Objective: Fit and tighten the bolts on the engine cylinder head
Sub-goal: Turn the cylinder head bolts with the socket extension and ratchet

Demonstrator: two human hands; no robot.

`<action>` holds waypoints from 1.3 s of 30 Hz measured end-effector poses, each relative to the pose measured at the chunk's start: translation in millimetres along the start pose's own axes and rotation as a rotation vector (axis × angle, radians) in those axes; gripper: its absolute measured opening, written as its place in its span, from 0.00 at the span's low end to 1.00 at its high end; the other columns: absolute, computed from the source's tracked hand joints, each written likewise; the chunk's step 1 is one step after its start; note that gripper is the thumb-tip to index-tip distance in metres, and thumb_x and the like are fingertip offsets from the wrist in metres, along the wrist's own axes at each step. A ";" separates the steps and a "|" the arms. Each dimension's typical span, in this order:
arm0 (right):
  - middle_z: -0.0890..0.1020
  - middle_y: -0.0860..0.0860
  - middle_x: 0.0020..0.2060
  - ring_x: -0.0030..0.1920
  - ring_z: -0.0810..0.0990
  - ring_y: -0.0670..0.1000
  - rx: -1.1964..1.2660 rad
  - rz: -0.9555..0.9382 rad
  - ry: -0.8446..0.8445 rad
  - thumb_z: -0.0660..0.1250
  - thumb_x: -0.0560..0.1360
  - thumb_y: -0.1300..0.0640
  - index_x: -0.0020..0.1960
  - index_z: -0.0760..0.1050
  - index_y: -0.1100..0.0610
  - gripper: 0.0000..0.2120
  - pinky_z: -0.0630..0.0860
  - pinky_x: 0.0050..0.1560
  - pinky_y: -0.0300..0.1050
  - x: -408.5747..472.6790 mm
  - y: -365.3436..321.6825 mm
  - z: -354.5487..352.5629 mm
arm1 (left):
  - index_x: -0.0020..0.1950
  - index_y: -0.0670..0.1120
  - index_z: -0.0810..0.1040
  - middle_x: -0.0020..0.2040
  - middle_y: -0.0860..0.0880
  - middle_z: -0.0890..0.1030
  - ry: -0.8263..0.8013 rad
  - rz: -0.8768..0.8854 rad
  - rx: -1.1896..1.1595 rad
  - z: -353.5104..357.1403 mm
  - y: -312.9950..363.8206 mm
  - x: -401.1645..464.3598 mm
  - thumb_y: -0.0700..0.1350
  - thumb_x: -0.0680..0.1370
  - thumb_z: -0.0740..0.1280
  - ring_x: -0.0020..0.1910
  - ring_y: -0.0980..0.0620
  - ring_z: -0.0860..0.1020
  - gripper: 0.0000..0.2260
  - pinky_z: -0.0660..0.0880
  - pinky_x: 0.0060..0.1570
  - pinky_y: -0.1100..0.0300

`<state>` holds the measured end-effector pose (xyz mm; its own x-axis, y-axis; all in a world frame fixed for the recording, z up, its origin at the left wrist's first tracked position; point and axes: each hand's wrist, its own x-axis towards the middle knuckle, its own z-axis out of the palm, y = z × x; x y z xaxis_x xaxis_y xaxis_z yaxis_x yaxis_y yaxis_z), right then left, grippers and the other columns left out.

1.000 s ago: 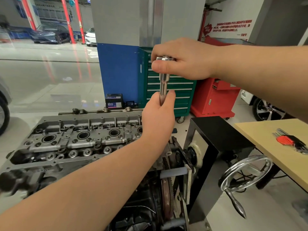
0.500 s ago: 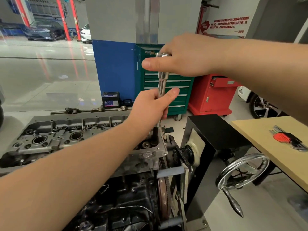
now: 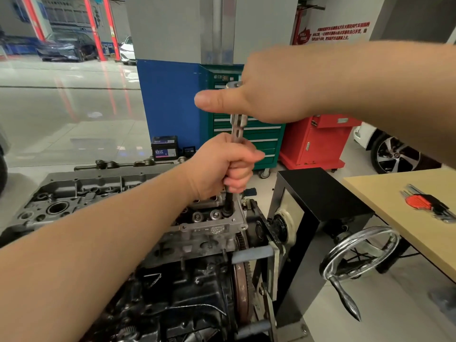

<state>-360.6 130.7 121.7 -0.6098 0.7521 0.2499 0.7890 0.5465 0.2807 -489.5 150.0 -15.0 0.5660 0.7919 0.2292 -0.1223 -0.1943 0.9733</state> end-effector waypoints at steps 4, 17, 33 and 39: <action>0.72 0.52 0.27 0.28 0.70 0.53 0.054 0.179 0.064 0.48 0.74 0.20 0.32 0.74 0.54 0.39 0.61 0.31 0.47 9.8 14.5 8.2 | 0.32 0.45 0.70 0.24 0.47 0.71 0.472 0.038 0.242 21.2 -4.9 1.6 0.49 0.83 0.68 0.24 0.48 0.70 0.21 0.72 0.30 0.57; 0.75 0.48 0.24 0.31 0.77 0.48 0.010 0.132 0.139 0.45 0.75 0.22 0.32 0.79 0.51 0.39 0.63 0.31 0.45 6.7 2.6 13.5 | 0.28 0.55 0.66 0.25 0.57 0.67 1.011 0.149 0.134 61.2 -20.8 11.9 0.68 0.77 0.64 0.28 0.54 0.63 0.24 0.63 0.34 0.54; 0.76 0.47 0.34 0.35 0.74 0.46 0.132 -0.194 0.071 0.49 0.74 0.26 0.49 0.75 0.54 0.33 0.65 0.36 0.48 22.1 16.8 10.8 | 0.39 0.50 0.64 0.30 0.47 0.64 0.702 0.048 -0.024 35.0 -6.1 2.8 0.56 0.81 0.69 0.28 0.49 0.61 0.19 0.63 0.38 0.46; 0.70 0.47 0.18 0.22 0.71 0.47 0.053 0.213 0.062 0.47 0.71 0.19 0.24 0.69 0.56 0.43 0.62 0.30 0.46 1.7 5.1 10.2 | 0.29 0.54 0.63 0.24 0.52 0.61 0.436 0.033 0.001 27.1 -6.3 1.3 0.54 0.83 0.69 0.23 0.50 0.57 0.25 0.57 0.28 0.56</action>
<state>-356.9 138.5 114.1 -0.4312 0.8295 0.3550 0.9022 0.3975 0.1672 -465.9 136.6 -21.3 0.1649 0.9555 0.2447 -0.1337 -0.2241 0.9653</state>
